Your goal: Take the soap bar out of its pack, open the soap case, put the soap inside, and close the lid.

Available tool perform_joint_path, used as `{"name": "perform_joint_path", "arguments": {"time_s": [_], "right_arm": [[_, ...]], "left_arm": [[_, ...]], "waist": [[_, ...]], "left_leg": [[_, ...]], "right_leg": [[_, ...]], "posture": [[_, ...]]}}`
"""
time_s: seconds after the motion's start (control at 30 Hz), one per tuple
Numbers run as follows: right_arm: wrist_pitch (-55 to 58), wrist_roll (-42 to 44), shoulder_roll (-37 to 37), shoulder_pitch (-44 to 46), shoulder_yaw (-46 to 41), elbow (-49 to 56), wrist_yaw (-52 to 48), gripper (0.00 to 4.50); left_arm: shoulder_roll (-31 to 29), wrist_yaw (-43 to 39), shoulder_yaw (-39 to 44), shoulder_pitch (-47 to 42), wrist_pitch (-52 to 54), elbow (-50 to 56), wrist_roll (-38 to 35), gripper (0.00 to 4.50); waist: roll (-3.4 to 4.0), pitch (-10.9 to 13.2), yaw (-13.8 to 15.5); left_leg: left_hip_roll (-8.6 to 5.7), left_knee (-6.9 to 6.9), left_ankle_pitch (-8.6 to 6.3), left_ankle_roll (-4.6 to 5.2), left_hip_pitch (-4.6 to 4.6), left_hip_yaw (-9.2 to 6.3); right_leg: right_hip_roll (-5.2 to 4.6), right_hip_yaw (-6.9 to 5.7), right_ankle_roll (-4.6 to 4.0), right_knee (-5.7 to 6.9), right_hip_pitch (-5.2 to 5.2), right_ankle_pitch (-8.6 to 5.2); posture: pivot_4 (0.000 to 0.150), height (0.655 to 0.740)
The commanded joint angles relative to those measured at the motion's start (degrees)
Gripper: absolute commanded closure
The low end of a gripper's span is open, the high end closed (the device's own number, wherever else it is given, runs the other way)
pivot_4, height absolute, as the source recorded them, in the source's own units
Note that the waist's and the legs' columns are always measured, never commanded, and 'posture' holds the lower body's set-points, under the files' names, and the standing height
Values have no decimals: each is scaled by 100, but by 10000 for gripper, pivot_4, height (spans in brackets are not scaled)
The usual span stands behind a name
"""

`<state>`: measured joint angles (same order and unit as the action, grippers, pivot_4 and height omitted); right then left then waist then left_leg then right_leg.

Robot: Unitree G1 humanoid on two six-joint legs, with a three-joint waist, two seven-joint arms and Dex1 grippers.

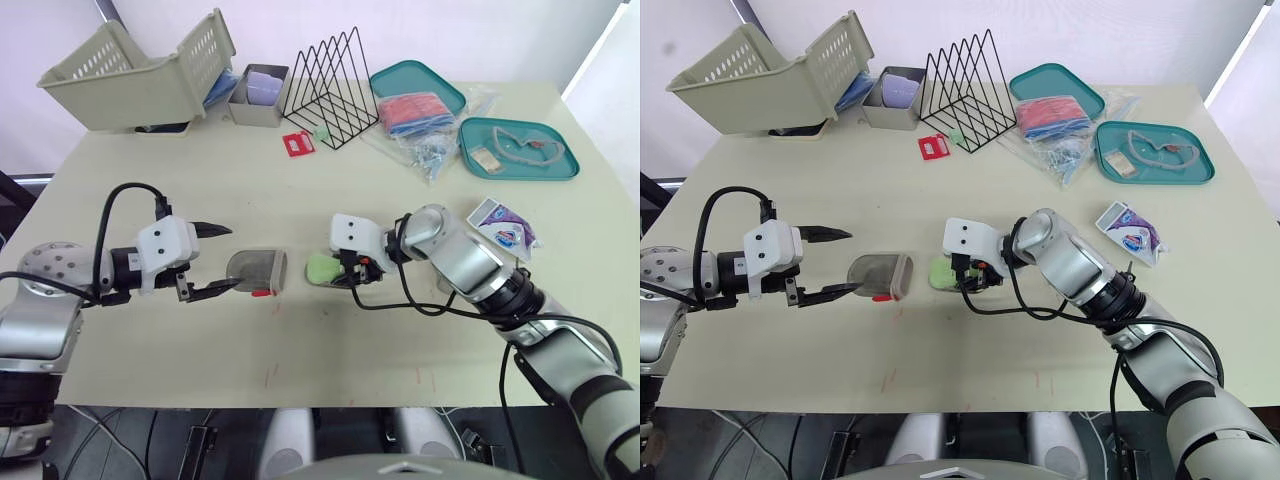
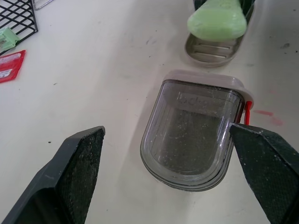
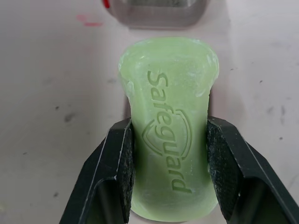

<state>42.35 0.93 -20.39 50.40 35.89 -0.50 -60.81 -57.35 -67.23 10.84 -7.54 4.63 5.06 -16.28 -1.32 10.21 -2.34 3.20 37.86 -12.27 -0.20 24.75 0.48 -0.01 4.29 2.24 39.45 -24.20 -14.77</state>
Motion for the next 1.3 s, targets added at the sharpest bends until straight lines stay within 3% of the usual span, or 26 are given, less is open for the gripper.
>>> {"name": "perform_joint_path", "arguments": {"time_s": [0.03, 0.07, 0.17, 0.2, 0.47, 0.6, 0.9, 1.3], "right_arm": [[0, 73, 81, 145, -165, 138, -6, 18366], [51, 119, 97, 156, -221, 170, -17, 9160], [303, 404, 85, 193, -508, 431, -111, 4764], [353, 471, 35, 187, -588, 532, -122, 335], [584, 753, -716, -374, -984, 1625, -24, 335], [200, 1111, -961, -1213, -1462, 2321, 59, 335], [-588, 1688, -779, -2420, -2110, 2821, 422, 335], [-645, 1646, -923, -2621, -2009, 2850, 782, 335]], "left_arm": [[-66, 53, 148, -35, -73, 110, -4, 0], [-61, 40, 124, -63, -85, 88, -4, 0], [-50, -48, 24, -188, -106, -2, -8, 0], [-49, -90, -16, -242, -109, -45, -8, 0], [-168, -772, -375, -852, 21, -628, -71, 0], [-183, -1212, -824, -1383, -265, -1374, 234, 0], [0, -1794, -1324, -2092, -564, -2273, 432, 0], [237, -1966, -1698, -2387, -1190, -2909, 795, 0]], "waist": [[0, 0, 0], [0, 0, 0], [1, 0, 6], [1, 0, 6], [0, 0, 17], [0, 0, 19], [-1, -1, 3], [2, -3, 47]], "left_leg": [[0, 0, 0, 0, 0, 0], [0, 0, 0, 0, 0, 0], [0, 0, 0, 0, 0, 0], [0, 0, 0, 0, 1, -1], [-2, 0, 0, 0, 2, -2], [-2, -2, 0, 0, 1, -4], [-1, -5, 0, 0, 1, -3], [-3, 0, 0, 0, -6, -5]], "right_leg": [[0, 0, 0, 0, 0, 0], [0, 0, 0, 0, 0, 0], [0, 0, 0, 0, 0, 0], [0, -1, 0, 0, 0, 0], [-1, -3, 0, -2, 1, -1], [1, -5, -1, -2, 1, -3], [4, -1, -1, -2, 1, -3], [3, -1, 3, 0, 10, -5]], "posture": [[1500, 7400], [1500, 7400], [1500, 7400], [1500, 7400], [1500, 7400], [1500, 7400], [1500, 7400], [1500, 7400]]}}
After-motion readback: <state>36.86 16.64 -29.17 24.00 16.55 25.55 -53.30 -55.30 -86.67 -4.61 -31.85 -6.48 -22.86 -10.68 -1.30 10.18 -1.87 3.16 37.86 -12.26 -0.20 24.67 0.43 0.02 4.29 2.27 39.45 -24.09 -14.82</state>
